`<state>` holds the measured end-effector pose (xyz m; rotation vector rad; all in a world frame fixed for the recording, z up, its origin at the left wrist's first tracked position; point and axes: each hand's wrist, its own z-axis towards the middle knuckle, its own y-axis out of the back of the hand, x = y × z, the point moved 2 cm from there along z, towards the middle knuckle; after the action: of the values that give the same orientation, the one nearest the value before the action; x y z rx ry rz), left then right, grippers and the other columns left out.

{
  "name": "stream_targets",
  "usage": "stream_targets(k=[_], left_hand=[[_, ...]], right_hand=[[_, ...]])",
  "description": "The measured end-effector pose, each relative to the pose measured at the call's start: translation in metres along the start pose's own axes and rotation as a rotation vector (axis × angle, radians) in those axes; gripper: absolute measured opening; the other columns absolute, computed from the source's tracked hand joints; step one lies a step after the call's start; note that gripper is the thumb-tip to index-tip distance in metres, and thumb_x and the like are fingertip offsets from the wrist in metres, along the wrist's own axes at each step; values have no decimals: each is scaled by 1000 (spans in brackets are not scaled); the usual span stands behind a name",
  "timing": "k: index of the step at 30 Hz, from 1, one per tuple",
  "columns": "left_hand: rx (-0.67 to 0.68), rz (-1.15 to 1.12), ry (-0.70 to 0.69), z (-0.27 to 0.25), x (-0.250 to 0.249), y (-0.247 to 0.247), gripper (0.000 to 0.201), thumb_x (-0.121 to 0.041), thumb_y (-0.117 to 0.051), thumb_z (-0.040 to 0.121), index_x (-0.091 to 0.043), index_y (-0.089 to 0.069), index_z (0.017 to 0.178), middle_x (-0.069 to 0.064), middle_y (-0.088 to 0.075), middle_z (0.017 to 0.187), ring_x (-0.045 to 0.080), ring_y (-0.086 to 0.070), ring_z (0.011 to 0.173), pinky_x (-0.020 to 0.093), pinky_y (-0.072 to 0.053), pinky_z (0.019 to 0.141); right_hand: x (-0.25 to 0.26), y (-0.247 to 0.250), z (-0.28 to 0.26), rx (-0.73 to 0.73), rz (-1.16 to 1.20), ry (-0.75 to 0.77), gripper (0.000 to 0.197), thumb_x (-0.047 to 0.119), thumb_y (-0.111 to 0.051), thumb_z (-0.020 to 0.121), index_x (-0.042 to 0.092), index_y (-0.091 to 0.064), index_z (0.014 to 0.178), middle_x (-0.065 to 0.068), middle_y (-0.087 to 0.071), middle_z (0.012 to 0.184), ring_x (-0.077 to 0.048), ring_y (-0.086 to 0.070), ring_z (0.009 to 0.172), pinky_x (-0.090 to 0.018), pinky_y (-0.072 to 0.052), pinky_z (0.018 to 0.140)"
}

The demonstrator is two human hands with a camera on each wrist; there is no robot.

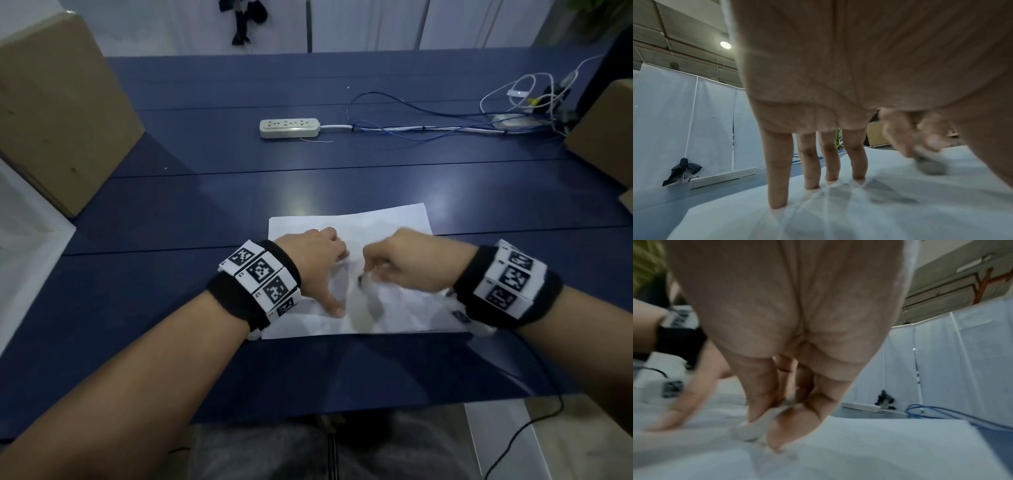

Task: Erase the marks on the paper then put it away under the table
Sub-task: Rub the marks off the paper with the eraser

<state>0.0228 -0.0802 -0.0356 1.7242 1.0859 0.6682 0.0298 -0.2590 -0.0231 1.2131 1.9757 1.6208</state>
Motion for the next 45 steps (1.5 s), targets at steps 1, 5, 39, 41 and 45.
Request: stream_targets(k=[1, 5, 39, 41, 45], left_hand=[[1, 0, 1, 0, -1, 1, 102, -75, -76, 54, -27, -43, 138, -8, -42, 127, 16, -48, 115, 36, -49, 82], [-2, 2, 6, 0, 0, 1, 103, -75, -77, 53, -25, -44, 137, -8, -43, 126, 15, -48, 114, 35, -49, 82], [44, -10, 38, 3, -2, 5, 104, -71, -81, 51, -25, -44, 137, -8, -42, 126, 16, -46, 116, 42, -51, 90], [40, -9, 40, 4, -3, 4, 104, -71, -81, 49, -24, -45, 135, -8, -42, 123, 16, -47, 113, 40, -51, 88], [47, 0, 37, 5, -4, 5, 103, -71, -82, 50, -25, -45, 135, -7, -42, 124, 17, -46, 115, 40, -50, 89]], right_hand=[[-6, 3, 3, -41, -14, -44, 11, 26, -59, 94, 24, -66, 103, 6, -71, 96, -19, -62, 95, -30, -48, 82], [2, -5, -7, 55, 80, 65, 6, 21, -64, 91, 26, -67, 92, 10, -75, 96, -9, -64, 86, -23, -49, 79], [-7, -1, -7, -8, 1, -2, 9, 26, -59, 94, 25, -65, 101, 7, -73, 103, -15, -63, 100, -30, -49, 84], [8, -9, -20, 126, 114, 81, 2, 29, -63, 91, 29, -65, 90, 13, -74, 96, -7, -65, 89, -25, -51, 81], [0, -8, -14, 47, 65, 44, 7, 28, -61, 92, 29, -66, 97, 11, -74, 100, -11, -65, 94, -30, -52, 84]])
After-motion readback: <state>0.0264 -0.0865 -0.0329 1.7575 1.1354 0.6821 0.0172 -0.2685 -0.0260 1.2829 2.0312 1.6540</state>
